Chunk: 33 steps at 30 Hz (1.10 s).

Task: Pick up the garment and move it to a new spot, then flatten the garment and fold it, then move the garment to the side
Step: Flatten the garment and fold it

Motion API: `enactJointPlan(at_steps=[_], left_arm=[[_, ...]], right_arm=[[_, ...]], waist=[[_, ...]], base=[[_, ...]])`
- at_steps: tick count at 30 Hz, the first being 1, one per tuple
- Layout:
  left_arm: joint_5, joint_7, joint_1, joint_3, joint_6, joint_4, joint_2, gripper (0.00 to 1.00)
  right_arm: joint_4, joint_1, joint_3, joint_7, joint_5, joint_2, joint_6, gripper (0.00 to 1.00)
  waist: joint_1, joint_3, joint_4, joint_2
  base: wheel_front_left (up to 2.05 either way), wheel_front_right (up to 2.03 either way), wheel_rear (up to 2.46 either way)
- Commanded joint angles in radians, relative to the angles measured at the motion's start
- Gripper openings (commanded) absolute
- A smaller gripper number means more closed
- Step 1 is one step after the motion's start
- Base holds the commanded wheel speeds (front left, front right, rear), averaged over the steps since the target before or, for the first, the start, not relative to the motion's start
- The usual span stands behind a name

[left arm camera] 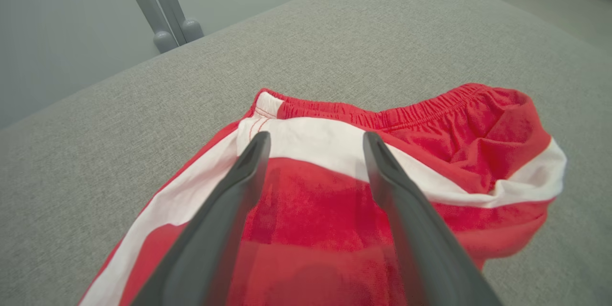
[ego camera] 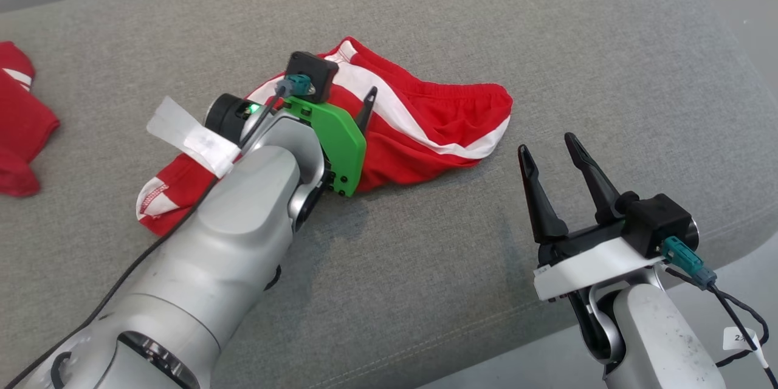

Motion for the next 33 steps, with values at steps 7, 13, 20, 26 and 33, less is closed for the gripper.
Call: enactJointPlan(at_steps=[7, 13, 20, 26, 33], left_arm=[[-0.066, 0.057, -0.084, 0.064, 0.002, 0.119, 0.023, 1.00], [-0.120, 0.092, -0.123, 0.104, -0.008, 0.184, 0.020, 1.00], [-0.174, 0.133, -0.141, 0.137, -0.043, 0.220, 0.013, 1.00], [-0.185, 0.148, -0.159, 0.132, -0.043, 0.240, 0.007, 1.00], [-0.180, 0.152, -0.169, 0.120, -0.017, 0.269, 0.004, 1.00]], right_arm=[[-0.015, -0.022, 0.014, -0.004, 0.022, -0.003, 0.000, 1.00], [-0.018, -0.022, 0.013, -0.004, 0.023, -0.003, 0.000, 1.00], [-0.019, -0.028, 0.020, -0.004, 0.025, -0.003, 0.000, 1.00], [-0.015, -0.036, 0.036, -0.004, 0.028, -0.003, 0.000, 1.00], [-0.020, -0.040, 0.049, -0.004, 0.035, -0.003, 0.000, 1.00]], waist=[[0.0000, 0.075, -0.075, 0.0000], [0.0000, 0.092, -0.090, 0.0000], [0.0000, 0.097, -0.098, 0.0000], [0.0000, 0.101, -0.112, 0.0000], [0.0000, 0.112, -0.137, 0.0000]], base=[[0.00, 0.00, 0.00], [0.00, 0.00, 0.00], [0.00, 0.00, 0.00], [0.00, 0.00, 0.00], [0.00, 0.00, 0.00]])
